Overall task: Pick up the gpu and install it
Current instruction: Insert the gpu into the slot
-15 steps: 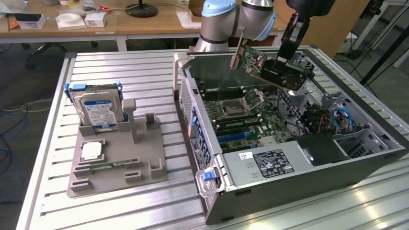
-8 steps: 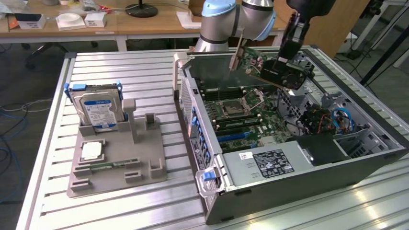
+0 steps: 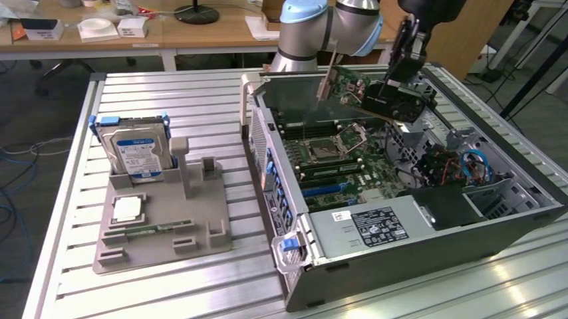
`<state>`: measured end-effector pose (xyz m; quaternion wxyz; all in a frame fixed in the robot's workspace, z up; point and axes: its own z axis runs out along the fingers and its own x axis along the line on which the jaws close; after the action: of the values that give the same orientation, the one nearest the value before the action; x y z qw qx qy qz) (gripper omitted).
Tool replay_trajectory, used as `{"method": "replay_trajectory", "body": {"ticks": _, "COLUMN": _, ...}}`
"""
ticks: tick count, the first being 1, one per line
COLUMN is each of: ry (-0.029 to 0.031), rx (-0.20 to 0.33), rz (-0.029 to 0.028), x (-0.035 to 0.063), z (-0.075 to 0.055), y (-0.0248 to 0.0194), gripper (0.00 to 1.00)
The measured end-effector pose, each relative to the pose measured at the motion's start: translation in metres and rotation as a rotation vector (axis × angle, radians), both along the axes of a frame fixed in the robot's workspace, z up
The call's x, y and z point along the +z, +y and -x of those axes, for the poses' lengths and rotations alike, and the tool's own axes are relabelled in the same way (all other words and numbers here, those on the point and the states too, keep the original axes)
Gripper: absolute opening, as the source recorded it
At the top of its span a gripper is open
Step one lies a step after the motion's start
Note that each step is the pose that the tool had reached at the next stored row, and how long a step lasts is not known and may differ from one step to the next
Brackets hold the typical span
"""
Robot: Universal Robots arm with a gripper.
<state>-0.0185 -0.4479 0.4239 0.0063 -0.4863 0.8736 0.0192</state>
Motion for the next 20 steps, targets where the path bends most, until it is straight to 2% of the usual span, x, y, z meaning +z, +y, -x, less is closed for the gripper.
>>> {"method": "replay_trajectory", "body": {"ticks": 20, "ry": 0.0, "rx": 0.238, "rz": 0.0, "x": 0.0, "z": -0.0002, "y": 0.0, "gripper": 0.26}}
